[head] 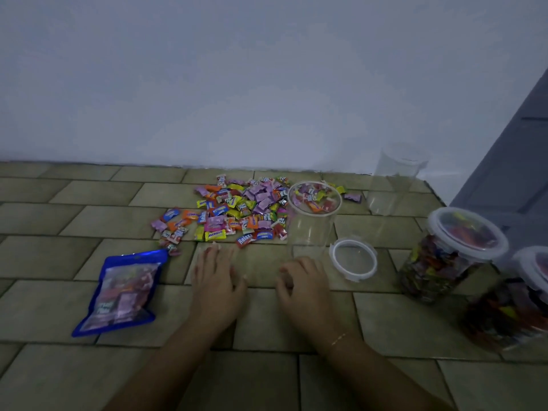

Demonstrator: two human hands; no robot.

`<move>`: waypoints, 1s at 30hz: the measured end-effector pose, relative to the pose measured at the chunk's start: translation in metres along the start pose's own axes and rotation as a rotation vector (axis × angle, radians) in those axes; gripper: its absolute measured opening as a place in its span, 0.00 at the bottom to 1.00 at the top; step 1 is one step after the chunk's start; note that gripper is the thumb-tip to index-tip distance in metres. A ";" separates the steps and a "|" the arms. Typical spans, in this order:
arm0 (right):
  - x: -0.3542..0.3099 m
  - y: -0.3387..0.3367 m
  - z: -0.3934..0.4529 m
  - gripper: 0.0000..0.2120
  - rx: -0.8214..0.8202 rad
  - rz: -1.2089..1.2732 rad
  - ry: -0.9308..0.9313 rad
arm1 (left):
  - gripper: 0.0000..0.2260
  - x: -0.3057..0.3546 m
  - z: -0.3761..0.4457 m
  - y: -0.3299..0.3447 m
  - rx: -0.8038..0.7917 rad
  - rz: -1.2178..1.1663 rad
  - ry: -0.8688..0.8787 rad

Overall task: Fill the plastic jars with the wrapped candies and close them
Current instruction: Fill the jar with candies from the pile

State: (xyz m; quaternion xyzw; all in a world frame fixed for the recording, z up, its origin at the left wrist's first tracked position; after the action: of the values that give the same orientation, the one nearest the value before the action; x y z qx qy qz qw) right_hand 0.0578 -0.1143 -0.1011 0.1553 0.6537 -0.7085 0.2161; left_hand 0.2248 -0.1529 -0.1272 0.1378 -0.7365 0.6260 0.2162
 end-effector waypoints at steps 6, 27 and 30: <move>-0.028 0.041 0.040 0.23 -0.232 0.053 0.004 | 0.32 -0.025 0.013 0.001 -0.052 0.264 -0.048; -0.012 0.065 0.123 0.31 -0.122 -0.283 0.272 | 0.28 -0.005 0.099 -0.005 -0.102 0.512 0.238; -0.013 0.062 0.122 0.31 -0.049 -0.258 0.267 | 0.27 -0.004 0.098 -0.006 -0.101 0.505 0.254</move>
State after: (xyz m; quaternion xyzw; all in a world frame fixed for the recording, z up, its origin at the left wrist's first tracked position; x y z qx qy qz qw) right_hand 0.1082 -0.2375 -0.1357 0.1577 0.7081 -0.6872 0.0385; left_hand 0.2169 -0.2503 -0.1364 -0.1406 -0.7448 0.6347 0.1504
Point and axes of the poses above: each hand's wrist, its own z-axis towards the middle knuckle, its own y-axis out of the palm, x = y × z, the point moved 9 cm from there along z, towards the middle knuckle, and after that the axes turned 13 degrees about -x, right-handed, at the moved point
